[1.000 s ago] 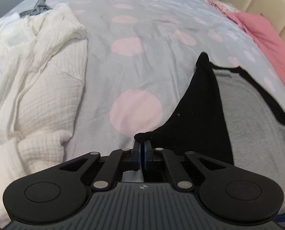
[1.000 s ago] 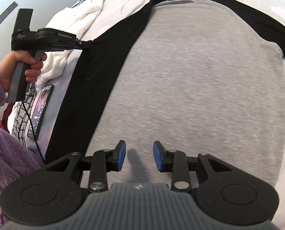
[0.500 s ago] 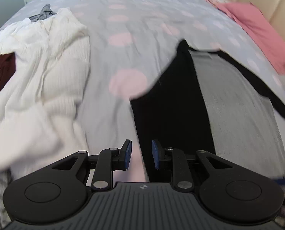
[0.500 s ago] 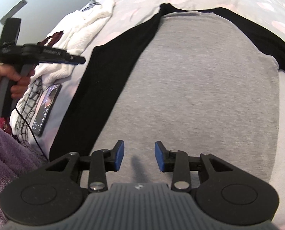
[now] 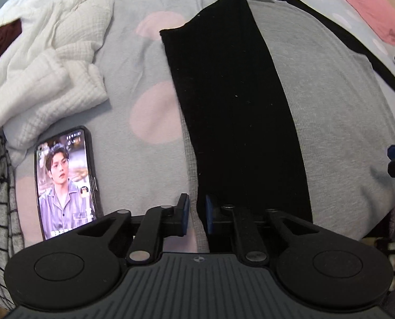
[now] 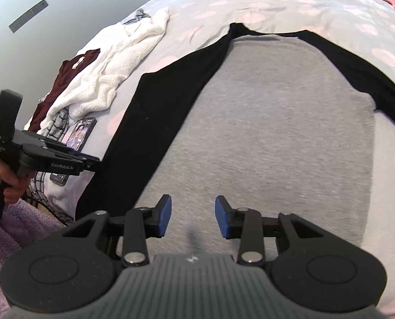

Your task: Fold clothes

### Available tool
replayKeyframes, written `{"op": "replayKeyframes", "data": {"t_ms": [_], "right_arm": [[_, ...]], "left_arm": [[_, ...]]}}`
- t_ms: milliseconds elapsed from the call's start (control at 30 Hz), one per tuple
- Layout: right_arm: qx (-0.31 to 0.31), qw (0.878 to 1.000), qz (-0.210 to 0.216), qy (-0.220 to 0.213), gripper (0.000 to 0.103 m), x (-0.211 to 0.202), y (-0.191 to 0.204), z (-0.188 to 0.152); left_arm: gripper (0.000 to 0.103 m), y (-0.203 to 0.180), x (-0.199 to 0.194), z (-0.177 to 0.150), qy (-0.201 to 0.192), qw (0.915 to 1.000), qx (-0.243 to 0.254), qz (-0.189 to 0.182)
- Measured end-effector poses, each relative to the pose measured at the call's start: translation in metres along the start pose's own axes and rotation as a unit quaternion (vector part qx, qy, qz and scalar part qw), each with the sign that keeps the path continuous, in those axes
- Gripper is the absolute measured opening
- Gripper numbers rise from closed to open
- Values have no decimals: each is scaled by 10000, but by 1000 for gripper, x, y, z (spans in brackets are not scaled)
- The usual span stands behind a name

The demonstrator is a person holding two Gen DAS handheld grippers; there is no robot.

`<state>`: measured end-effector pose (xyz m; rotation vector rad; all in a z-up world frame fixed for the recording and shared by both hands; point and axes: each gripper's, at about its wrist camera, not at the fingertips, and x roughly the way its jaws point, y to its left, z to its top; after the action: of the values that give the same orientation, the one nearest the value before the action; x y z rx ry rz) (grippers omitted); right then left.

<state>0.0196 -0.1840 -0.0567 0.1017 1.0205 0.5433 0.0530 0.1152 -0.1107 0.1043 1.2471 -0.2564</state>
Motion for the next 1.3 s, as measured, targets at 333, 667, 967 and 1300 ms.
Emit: {"op": "replayKeyframes", "data": {"t_ms": [333,667,967,1300], "right_arm": [[728,9936,-862,28,47,-43,-82,13],[2071,9374,-2749,-526,47,-120,-210,-6],[2742,9172,-2816,-645,52,-109,-239,-39],[2116,9242,-3080,-782,14,-108,-212,-31]], "left_arm": [[13,-22,-30,12,-671,9967,-78,445],[19,-70,-31,15,-907,9950,-407,-131],[19,-109,-10,9,-641,9977,-10,-205],[19,-101,-7,2,-615,9980,-96,-128]]}}
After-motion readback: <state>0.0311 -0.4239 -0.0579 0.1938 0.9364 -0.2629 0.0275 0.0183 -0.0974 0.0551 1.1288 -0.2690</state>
